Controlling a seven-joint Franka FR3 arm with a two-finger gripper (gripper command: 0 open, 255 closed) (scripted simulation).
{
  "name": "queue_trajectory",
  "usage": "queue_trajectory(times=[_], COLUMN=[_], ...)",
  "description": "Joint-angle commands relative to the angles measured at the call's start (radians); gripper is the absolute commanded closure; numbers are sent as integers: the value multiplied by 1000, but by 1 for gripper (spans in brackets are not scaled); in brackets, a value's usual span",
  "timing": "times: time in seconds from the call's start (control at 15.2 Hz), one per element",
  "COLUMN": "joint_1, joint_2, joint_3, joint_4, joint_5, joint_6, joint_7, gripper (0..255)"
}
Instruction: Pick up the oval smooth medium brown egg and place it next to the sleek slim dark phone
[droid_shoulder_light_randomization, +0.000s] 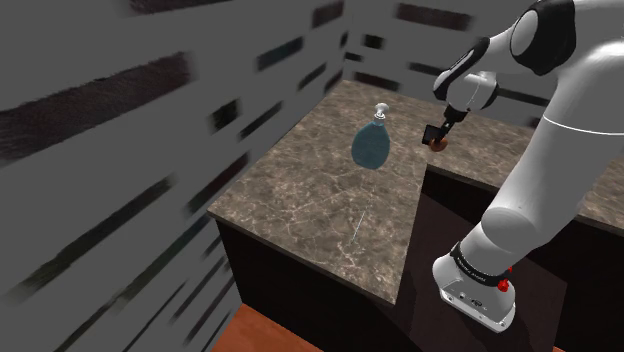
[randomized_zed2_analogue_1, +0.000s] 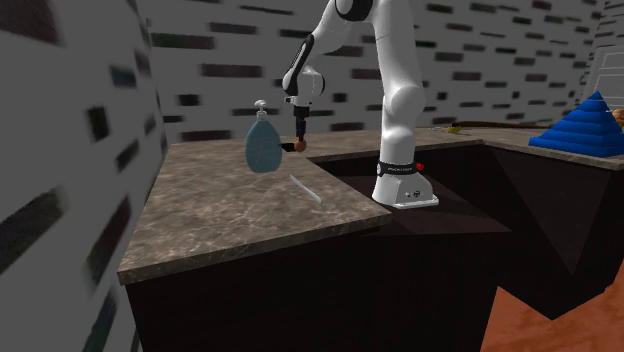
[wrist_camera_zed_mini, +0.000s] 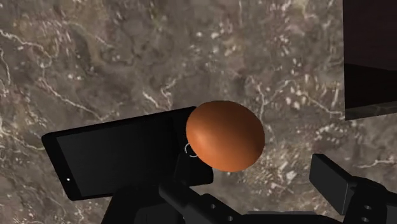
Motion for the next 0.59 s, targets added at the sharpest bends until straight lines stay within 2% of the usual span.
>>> queue_trajectory(times=[0.0, 0.07, 0.53], joint_1=[28, 38, 35], joint_2=[-62, -90, -90], joint_3=[-37, -49, -46], joint_4=[2, 4, 4], joint_5=[-78, -113, -114], joint_6=[-45, -66, -65], joint_7=[52, 76, 77], gripper=[0, 0, 0])
